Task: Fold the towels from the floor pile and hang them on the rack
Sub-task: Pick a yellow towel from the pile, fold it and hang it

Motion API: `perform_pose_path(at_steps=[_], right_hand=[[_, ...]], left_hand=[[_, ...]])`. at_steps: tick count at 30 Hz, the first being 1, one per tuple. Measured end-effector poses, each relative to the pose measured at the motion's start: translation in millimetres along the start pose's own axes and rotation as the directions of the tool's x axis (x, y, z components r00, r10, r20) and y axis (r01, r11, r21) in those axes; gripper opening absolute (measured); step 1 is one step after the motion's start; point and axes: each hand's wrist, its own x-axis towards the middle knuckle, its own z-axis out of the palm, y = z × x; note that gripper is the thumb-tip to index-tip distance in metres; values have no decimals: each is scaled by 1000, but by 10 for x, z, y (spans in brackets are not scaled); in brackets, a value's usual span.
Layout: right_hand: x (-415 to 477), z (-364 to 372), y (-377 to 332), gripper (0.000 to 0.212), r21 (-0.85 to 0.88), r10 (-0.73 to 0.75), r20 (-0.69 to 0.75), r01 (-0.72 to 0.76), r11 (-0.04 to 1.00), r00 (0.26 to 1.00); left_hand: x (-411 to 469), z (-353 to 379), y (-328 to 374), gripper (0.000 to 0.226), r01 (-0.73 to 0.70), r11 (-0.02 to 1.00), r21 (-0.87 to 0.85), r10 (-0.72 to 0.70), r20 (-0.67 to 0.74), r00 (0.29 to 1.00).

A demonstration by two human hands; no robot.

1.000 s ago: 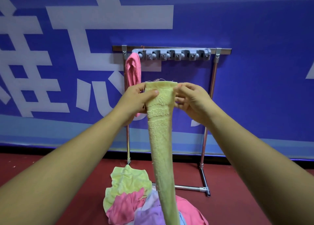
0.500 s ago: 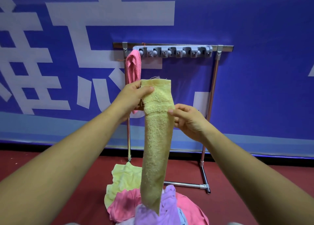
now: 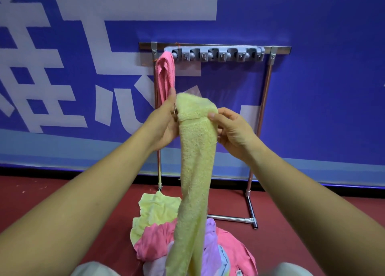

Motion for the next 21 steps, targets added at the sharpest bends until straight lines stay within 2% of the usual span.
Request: perform_pose_path(at_steps=[1, 2, 5, 8, 12, 16, 18, 21], right_hand=[[13, -9, -15, 8, 2, -3, -19, 3, 1000, 1000], [24, -20, -35, 10, 2, -7, -34, 7, 1000, 999], [70, -50, -68, 16, -29, -5, -65, 3, 1000, 998], [103, -89, -84, 19, -97, 20, -106, -30, 995, 994], [131, -157, -85, 14, -156, 54, -179, -82, 984, 982], [137, -200, -38, 13, -99, 108, -213, -132, 986, 971], [150, -238, 52, 21, -30, 168, -127, -173, 984, 978], [91, -275, 203, 44, -11, 264, 80, -264, 964, 961]], left_hand=[[-29, -16, -85, 79, 38, 998, 53, -41, 42, 998], [-67, -31, -182, 80, 60, 990, 128, -70, 75, 995], [-165, -119, -495, 45, 55, 931, 360, -128, 184, 975], [-230, -159, -639, 26, 16, 878, 479, -120, 187, 975], [-220, -158, -654, 23, -43, 869, 492, -28, 136, 990], [-198, -72, -563, 25, -55, 889, 454, 7, 109, 994], [-181, -18, -507, 22, -71, 900, 430, 34, 93, 995], [-120, 8, -436, 21, -83, 931, 355, 83, 14, 996]])
